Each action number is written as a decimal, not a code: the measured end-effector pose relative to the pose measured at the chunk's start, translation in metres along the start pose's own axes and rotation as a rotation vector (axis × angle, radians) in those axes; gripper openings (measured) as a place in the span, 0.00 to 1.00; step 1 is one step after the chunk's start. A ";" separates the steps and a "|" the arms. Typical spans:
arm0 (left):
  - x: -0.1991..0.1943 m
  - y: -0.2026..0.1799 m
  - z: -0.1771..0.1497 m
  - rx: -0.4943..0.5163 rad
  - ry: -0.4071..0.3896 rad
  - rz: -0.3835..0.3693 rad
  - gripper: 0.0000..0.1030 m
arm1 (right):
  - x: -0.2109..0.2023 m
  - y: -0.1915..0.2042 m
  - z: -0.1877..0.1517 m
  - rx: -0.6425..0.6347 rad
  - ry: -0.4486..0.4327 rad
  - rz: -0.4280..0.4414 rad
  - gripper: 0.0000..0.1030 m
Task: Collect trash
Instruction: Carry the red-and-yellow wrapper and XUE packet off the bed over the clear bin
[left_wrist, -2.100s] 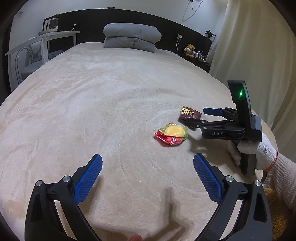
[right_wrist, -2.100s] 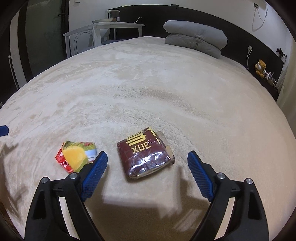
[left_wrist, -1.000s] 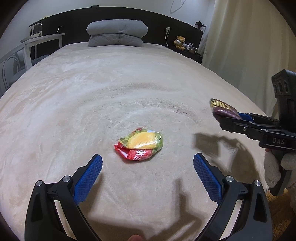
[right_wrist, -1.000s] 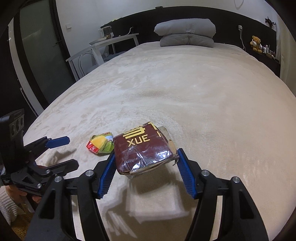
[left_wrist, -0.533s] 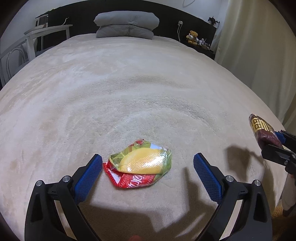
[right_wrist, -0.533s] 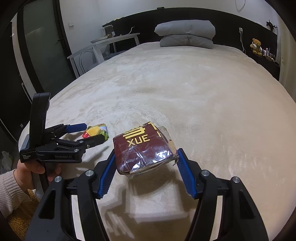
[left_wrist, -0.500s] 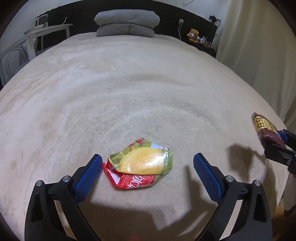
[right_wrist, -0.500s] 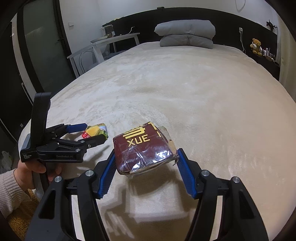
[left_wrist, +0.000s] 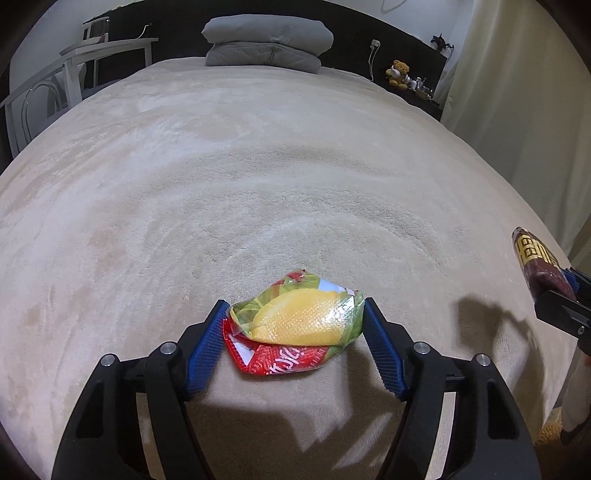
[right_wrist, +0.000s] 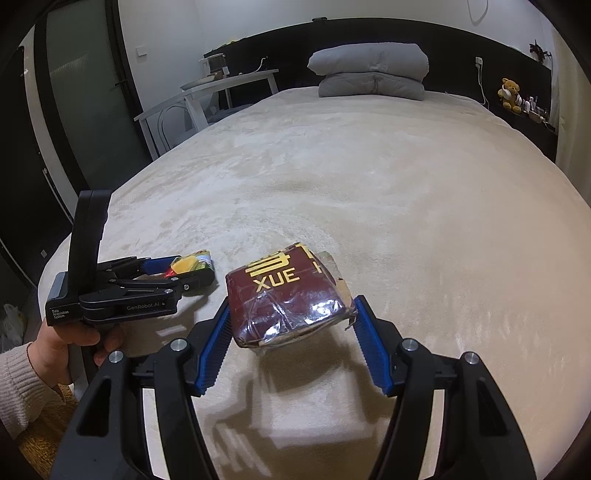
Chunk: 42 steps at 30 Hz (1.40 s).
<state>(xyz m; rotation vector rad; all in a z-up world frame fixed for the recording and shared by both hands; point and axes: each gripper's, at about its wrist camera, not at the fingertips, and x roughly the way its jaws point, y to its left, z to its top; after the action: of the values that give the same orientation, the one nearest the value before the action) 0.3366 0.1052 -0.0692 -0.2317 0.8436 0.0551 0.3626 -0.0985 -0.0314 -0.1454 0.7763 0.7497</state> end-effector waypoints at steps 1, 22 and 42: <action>-0.003 -0.001 0.000 0.002 -0.005 -0.002 0.68 | -0.001 0.001 0.001 0.003 -0.003 0.001 0.62; -0.104 -0.022 -0.018 -0.030 -0.182 -0.075 0.68 | -0.071 0.014 -0.015 0.065 -0.142 -0.019 0.62; -0.184 -0.055 -0.098 -0.009 -0.341 -0.132 0.68 | -0.142 0.037 -0.104 0.160 -0.204 -0.023 0.62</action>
<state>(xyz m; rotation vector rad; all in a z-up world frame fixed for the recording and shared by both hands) 0.1497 0.0374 0.0150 -0.2769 0.4878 -0.0251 0.2101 -0.1901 -0.0044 0.0654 0.6352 0.6662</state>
